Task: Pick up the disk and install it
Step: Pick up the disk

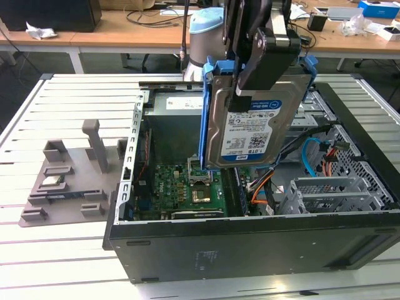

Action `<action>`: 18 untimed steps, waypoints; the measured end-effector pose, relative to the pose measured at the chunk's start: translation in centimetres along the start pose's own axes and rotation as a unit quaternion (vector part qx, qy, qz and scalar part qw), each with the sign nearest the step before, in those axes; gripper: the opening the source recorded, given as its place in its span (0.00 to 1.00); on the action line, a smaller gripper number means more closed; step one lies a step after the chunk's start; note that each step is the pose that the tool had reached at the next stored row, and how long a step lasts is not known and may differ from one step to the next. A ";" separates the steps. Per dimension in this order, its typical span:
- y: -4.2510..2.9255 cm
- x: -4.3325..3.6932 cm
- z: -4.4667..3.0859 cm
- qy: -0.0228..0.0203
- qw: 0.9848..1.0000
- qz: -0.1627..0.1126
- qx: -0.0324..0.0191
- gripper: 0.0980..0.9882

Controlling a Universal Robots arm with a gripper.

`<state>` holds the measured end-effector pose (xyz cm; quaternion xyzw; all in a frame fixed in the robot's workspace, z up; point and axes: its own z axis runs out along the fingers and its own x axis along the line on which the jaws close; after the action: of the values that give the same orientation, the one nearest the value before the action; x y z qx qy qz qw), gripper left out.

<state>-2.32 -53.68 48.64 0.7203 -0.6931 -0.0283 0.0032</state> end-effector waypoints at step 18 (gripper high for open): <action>-3.44 0.13 0.00 0.000 1.000 0.000 0.000 0.30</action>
<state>1.12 -53.68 48.48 0.7203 -0.6931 -0.0281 0.0034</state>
